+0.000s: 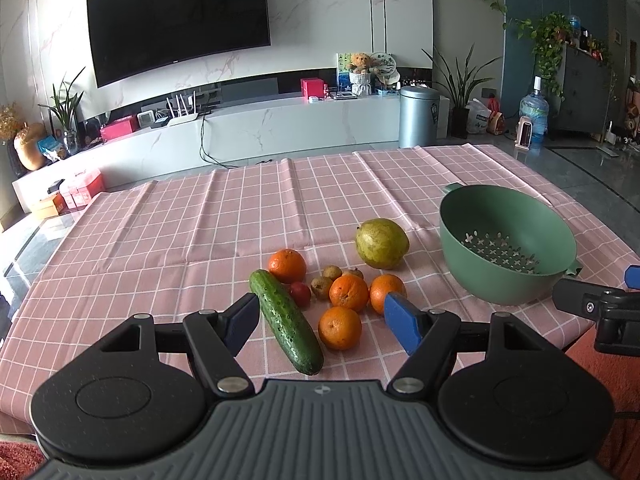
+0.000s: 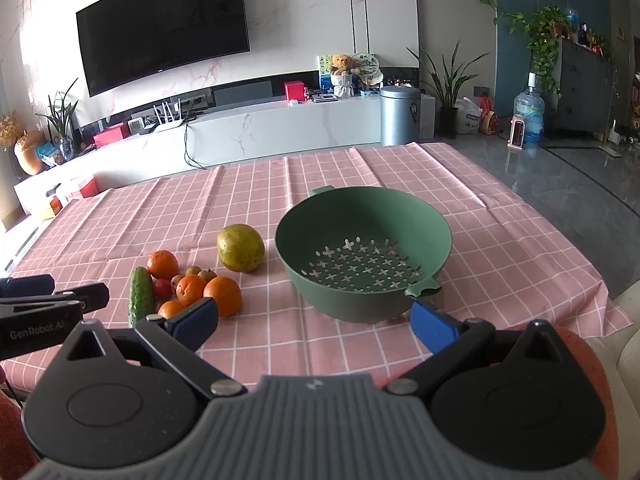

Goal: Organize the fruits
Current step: 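Move both tools toward the fruit on the tablecloth, then grasp the green cucumber with the left tool while the right tool grasps the yellow-green pear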

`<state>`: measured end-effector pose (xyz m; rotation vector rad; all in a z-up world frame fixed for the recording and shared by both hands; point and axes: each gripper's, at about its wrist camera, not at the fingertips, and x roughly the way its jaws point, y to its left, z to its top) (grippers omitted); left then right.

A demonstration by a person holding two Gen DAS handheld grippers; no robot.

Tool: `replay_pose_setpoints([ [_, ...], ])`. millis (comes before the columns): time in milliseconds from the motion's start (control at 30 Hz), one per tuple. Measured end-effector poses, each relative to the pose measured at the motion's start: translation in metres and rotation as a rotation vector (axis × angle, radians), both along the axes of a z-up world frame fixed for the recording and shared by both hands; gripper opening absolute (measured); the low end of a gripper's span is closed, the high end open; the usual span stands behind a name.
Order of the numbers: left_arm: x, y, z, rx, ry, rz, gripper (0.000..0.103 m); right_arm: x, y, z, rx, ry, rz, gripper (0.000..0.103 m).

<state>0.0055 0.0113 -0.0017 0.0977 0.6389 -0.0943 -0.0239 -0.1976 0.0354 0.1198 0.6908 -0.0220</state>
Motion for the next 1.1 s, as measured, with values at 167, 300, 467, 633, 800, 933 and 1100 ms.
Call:
replay_pose_setpoints([
  [167,0.0,0.0,-0.002,-0.002,0.004,0.0,0.084,0.0,0.0,-0.001,0.001,0.003,-0.001,0.098],
  [300,0.0,0.001,-0.003,0.0,0.004,0.001,0.084,0.001,0.001,-0.002,0.002,0.005,0.0,0.098],
  [467,0.001,0.002,-0.004,0.0,0.007,0.003,0.084,0.003,0.002,-0.003,0.006,0.009,0.006,0.098],
  [633,0.004,0.003,-0.004,0.002,0.013,-0.003,0.084,0.006,0.003,-0.005,0.011,0.011,0.012,0.098],
  [800,0.015,0.007,-0.001,-0.009,0.038,-0.033,0.083,0.016,0.006,-0.007,0.045,0.01,0.036,0.099],
  [933,0.028,0.015,-0.003,-0.043,0.084,-0.029,0.078,0.03,0.013,-0.01,0.071,0.037,0.07,0.099],
  [1100,0.049,0.027,-0.013,-0.078,0.163,0.007,0.065,0.048,0.023,-0.019,0.077,0.052,0.142,0.098],
])
